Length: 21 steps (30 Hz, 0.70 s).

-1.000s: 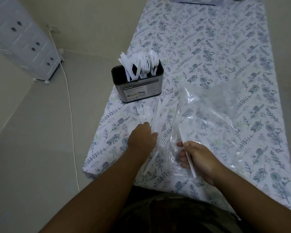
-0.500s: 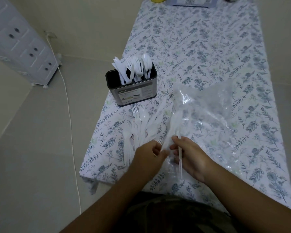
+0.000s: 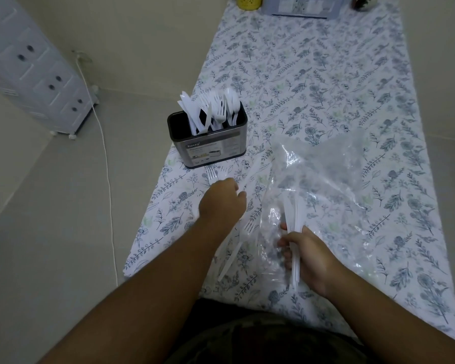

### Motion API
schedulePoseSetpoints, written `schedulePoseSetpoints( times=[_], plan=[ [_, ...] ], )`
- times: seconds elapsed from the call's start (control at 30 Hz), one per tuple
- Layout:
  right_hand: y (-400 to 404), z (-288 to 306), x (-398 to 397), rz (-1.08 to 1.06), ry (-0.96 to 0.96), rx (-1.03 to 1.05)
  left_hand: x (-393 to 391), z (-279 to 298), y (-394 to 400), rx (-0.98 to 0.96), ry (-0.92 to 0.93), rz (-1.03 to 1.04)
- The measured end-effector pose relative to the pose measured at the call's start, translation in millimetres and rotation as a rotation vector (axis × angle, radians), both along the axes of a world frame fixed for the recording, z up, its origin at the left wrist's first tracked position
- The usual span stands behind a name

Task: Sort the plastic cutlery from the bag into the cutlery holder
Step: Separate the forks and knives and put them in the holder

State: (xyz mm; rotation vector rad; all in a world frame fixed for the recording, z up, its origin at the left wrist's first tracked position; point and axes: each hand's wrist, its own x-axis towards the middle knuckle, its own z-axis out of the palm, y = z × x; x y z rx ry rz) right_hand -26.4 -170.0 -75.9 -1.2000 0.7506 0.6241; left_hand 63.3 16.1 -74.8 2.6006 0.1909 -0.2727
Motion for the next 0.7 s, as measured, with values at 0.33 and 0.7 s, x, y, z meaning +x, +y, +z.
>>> schedulePoseSetpoints(
  times=[0.33, 0.7],
  plan=[
    [-12.2, 15.7, -6.0, 0.055, -0.023, -0.029, 45.2, -19.2, -37.0, 0.276, 0.187, -0.072],
    [-3.4, 23.0, 16.9, -0.113, -0.062, 0.092, -16.9, 36.9, -34.8, -0.533, -0.042, 0.161]
  ],
)
